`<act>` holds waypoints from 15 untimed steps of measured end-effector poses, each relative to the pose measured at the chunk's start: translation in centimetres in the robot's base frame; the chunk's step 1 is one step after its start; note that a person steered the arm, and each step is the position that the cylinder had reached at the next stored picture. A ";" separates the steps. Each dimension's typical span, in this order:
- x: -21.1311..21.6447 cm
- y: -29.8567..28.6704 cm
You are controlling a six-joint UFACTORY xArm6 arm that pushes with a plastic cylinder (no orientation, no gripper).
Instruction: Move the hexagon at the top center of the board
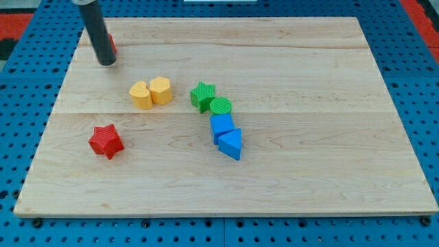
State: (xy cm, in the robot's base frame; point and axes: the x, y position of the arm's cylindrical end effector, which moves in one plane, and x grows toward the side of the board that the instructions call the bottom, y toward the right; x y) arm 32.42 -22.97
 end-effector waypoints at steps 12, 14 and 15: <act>11.2 5.2; 6.8 11.5; 6.0 16.2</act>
State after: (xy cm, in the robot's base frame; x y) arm 38.42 -6.79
